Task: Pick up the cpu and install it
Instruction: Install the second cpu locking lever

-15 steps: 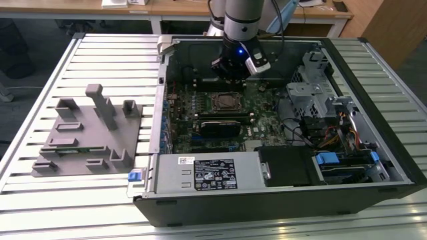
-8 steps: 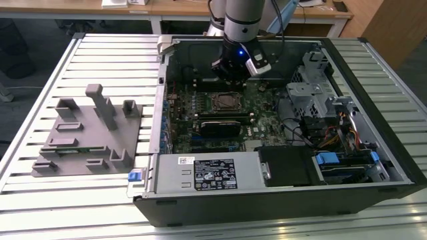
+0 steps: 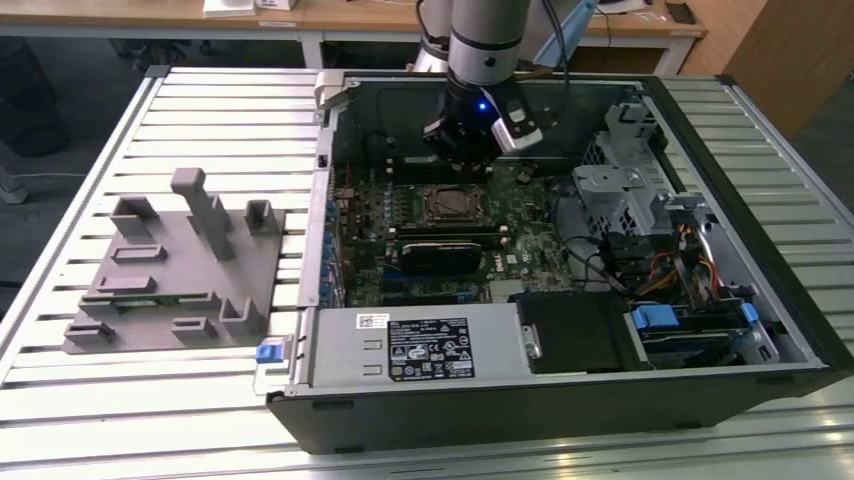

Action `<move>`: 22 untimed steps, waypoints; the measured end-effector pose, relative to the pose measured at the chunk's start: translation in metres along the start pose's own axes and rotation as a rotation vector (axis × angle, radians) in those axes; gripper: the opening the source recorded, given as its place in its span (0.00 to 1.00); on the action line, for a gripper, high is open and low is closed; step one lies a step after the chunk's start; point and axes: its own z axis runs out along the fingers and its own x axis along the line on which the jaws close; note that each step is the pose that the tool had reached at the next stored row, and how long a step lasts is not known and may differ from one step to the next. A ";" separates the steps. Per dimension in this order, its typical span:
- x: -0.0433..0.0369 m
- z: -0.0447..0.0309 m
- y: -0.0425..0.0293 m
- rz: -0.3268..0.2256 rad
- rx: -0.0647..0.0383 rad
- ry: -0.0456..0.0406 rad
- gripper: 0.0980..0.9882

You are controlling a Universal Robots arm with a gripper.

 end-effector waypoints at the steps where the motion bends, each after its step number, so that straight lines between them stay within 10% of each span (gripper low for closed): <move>1: 0.0000 -0.0001 -0.0003 0.000 0.000 0.0001 0.01; 16: -0.0007 -0.0010 -0.0122 0.000 0.000 0.0001 0.01; 22: -0.0010 -0.0212 -0.0114 0.000 0.000 0.0000 0.01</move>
